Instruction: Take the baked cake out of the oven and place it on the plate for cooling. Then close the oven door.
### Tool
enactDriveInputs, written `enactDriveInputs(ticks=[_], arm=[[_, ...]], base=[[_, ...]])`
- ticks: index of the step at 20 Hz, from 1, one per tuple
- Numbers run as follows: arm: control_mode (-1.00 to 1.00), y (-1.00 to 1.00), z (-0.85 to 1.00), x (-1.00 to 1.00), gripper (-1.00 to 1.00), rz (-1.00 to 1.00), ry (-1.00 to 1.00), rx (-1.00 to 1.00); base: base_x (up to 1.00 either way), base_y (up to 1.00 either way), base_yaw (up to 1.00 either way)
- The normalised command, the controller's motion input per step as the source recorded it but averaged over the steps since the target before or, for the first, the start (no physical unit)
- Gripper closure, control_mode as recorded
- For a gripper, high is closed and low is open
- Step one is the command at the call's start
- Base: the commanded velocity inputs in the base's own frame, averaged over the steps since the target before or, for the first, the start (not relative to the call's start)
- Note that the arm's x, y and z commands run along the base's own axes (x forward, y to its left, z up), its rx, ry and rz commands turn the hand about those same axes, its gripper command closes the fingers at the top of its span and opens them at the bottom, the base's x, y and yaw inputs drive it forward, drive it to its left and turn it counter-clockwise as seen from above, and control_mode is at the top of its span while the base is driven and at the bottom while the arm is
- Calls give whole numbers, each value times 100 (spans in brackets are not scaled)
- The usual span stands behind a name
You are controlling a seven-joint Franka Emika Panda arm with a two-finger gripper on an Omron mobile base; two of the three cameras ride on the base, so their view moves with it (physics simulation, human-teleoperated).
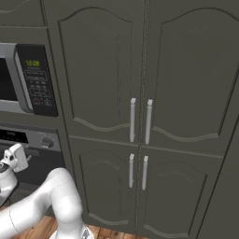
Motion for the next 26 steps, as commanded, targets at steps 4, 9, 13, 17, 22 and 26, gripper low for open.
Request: enactDriveInputs(ticks=[4,9,13,17,22,26], arm=[[-100,35,-30,23,-100,0,0,0],[-100,32,-31,16,100,0,0,0],[-100,3,-29,3,100,4,0,1],[-100,1,-36,0,100,7,0,6],[-100,8,-47,-4,100,8,0,6],[-100,12,-49,-15,100,9,0,5]], base=[[0,0,0],[0,0,0],[0,0,0],[0,0,0],[0,0,0],[0,0,0]])
